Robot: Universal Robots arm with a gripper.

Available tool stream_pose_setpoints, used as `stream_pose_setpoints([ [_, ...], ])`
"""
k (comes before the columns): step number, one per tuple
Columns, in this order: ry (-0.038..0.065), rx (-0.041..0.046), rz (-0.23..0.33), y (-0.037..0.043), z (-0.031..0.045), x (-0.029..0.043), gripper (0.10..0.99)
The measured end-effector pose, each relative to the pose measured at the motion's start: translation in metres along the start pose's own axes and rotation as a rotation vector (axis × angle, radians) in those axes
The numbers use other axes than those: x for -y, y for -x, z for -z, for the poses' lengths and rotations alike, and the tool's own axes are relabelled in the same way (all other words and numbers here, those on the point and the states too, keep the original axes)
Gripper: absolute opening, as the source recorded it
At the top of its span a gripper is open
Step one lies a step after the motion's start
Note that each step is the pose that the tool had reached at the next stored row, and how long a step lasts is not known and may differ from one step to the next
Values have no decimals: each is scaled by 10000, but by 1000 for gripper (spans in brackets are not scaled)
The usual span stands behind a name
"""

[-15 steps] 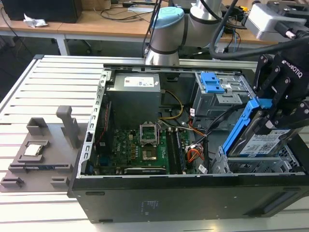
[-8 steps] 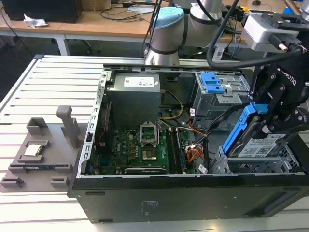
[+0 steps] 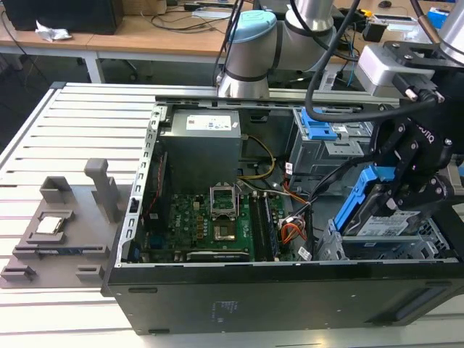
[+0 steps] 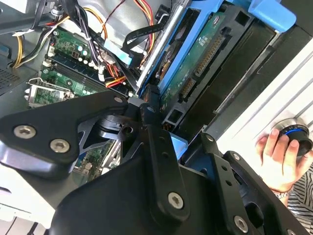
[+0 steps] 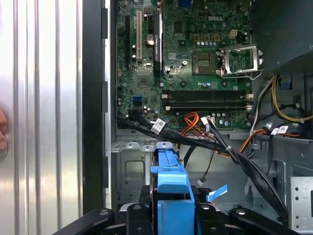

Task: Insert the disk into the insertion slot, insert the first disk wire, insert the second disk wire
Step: 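Insert the disk into the insertion slot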

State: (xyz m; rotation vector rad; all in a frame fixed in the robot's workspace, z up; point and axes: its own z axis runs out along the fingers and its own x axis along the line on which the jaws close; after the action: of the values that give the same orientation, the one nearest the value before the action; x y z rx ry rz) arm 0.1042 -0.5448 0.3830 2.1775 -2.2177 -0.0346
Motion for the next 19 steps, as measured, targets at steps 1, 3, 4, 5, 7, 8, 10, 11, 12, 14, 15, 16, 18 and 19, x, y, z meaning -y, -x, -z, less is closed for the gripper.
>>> stream_pose_setpoints([
  [1, 0, -1, 0, 0, -15, 1, 365],
  [3, 0, -2, 0, 0, -29, 1, 365],
  [4, 0, -3, 0, 0, -29, 1, 365],
  [5, 0, -3, 0, 0, -30, 1, 365],
  [7, 0, -2, 0, 0, -31, 1, 365],
  [8, 0, -3, 0, 0, -31, 1, 376],
  [10, 0, -2, 0, 0, -33, 1, 439],
  [11, 0, -1, 0, 0, -33, 1, 439],
  [12, 0, -1, 0, 0, -34, 1, 439],
  [14, 0, -2, 0, 0, -34, 1, 439],
  [15, 0, -2, 0, 0, -35, 1, 427],
  [16, 0, -1, 0, 0, -35, 1, 427],
  [18, 0, -1, 0, 0, -36, 1, 298],
  [19, 0, -1, 0, 0, -36, 1, 235],
])
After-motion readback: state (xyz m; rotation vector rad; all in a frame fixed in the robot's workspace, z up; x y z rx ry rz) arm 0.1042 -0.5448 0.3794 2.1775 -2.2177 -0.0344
